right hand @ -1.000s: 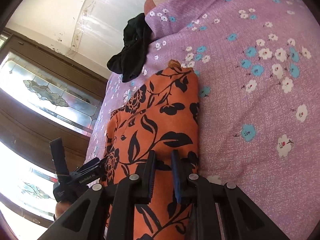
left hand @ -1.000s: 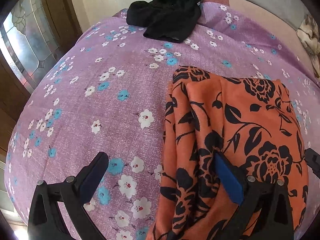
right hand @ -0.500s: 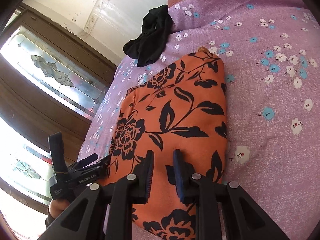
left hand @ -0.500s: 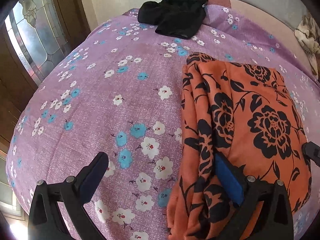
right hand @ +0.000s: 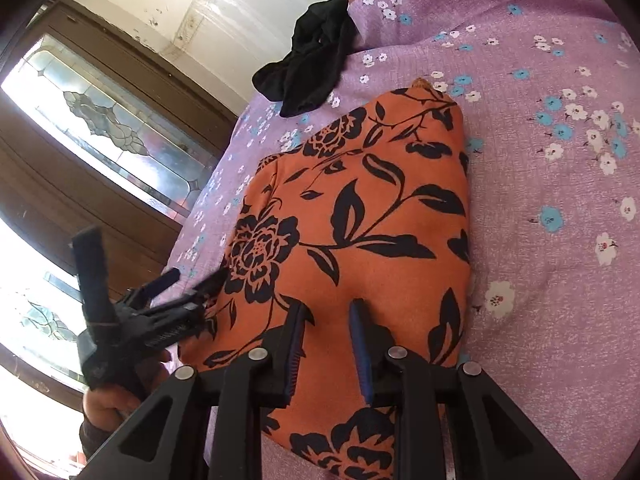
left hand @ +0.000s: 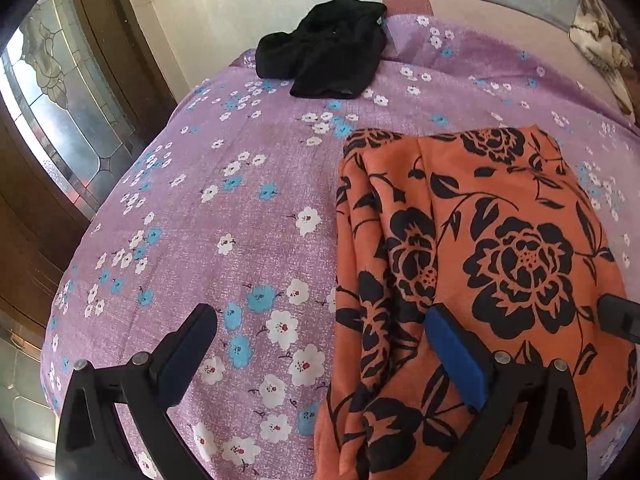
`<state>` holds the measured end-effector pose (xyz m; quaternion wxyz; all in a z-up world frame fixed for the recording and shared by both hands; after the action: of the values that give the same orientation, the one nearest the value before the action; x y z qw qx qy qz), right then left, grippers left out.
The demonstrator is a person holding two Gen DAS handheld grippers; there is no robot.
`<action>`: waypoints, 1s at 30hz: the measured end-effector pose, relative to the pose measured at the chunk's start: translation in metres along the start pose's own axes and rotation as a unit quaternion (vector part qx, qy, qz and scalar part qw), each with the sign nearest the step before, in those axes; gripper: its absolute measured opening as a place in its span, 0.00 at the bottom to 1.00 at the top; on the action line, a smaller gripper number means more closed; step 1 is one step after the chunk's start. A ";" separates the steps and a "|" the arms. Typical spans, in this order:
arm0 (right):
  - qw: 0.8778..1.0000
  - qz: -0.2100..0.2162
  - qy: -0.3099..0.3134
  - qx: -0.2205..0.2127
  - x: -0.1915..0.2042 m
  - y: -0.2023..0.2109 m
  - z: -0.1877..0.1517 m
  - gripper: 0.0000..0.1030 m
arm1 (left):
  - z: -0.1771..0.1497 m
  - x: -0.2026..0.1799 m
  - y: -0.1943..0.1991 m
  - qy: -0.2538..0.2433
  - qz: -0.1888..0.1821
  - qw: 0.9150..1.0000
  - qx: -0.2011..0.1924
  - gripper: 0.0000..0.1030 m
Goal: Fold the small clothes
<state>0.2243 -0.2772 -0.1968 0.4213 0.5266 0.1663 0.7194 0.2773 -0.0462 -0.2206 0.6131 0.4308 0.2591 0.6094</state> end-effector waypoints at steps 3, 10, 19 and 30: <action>1.000 0.008 -0.005 0.001 -0.003 0.001 0.000 0.26 | 0.002 -0.001 0.001 -0.001 0.007 1.000 -0.006 1.00; 1.000 0.010 -0.002 -0.001 -0.002 0.008 0.001 0.26 | 0.003 -0.003 0.003 -0.002 0.012 1.000 -0.009 1.00; 0.999 -0.012 0.036 0.009 0.008 -0.002 -0.004 0.29 | 0.003 -0.003 -0.002 -0.001 0.006 1.000 -0.007 1.00; 0.999 -0.001 0.043 -0.008 0.013 0.011 -0.003 0.30 | 0.003 -0.002 -0.003 0.003 0.001 1.000 -0.007 1.00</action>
<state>0.2156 -0.2730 -0.1824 0.4190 0.4919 0.1791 0.7419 0.2812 -0.0481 -0.2222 0.6149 0.4248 0.2560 0.6131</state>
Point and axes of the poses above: each gripper's, at about its wrist camera, not at the fingertips, and y roughly against the way its jaws point, x to its left, z to its top, the point moved 2 cm from there along -y, roughly the way its jaws point, and after that the axes turned 5 degrees about x, right-handed, at the moved point
